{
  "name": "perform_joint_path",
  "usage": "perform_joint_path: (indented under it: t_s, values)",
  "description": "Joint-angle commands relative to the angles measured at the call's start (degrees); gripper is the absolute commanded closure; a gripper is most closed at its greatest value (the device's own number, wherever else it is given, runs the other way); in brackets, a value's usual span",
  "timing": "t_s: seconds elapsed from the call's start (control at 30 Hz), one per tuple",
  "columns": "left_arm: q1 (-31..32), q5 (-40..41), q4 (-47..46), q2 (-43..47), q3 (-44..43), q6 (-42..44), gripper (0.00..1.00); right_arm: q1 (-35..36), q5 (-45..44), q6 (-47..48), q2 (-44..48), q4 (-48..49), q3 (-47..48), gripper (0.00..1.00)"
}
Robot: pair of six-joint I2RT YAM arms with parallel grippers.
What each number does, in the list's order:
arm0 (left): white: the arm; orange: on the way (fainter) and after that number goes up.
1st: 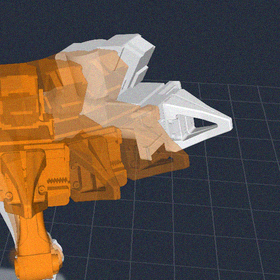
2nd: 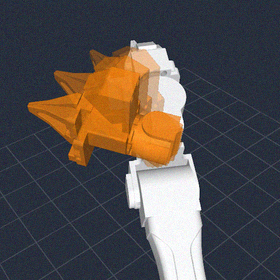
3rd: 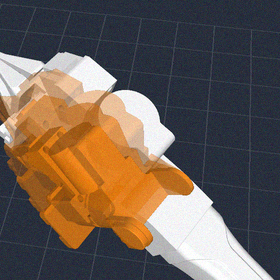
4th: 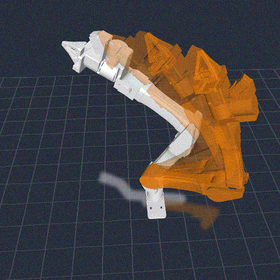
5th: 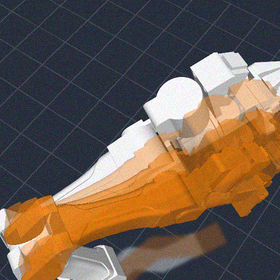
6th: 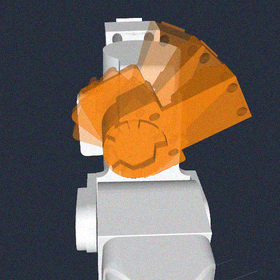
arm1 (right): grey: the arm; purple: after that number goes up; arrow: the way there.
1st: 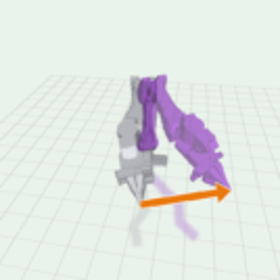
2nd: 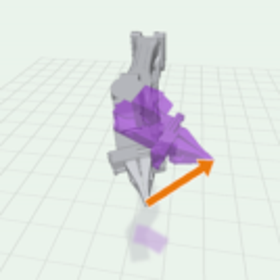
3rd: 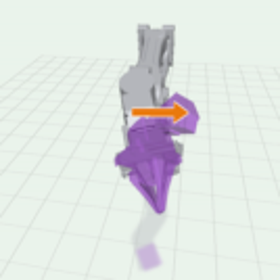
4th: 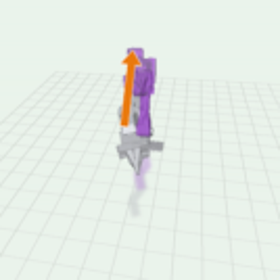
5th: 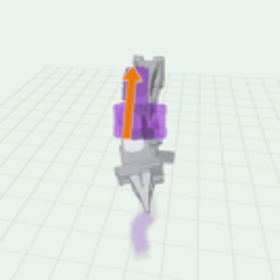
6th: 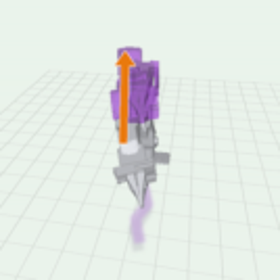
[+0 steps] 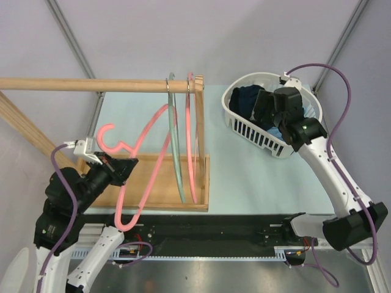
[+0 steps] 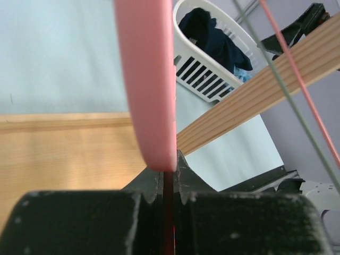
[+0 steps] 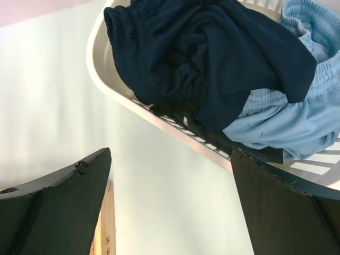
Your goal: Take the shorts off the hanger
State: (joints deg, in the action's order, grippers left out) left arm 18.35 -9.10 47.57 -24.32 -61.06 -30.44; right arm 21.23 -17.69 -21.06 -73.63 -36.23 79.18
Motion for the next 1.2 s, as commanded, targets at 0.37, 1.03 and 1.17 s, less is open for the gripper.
perform_joint_path:
  t_s: [0.37, 1.03, 1.17]
  values:
    - [-0.3, 10.9, 0.1, -7.3, -22.7, 12.4, 0.99, 0.4, -0.8, -0.1, 8.9, -0.8, -3.5, 0.00]
    - [-0.3, -6.1, -22.1, -22.7, -25.5, 5.0, 1.00, 0.2, -0.5, 0.0, 12.9, -0.6, -5.0, 0.00]
    - [-0.2, -4.1, -22.3, -23.3, -24.0, 4.6, 1.00, 0.2, 0.1, -0.3, 12.7, -0.2, -5.5, 0.00]
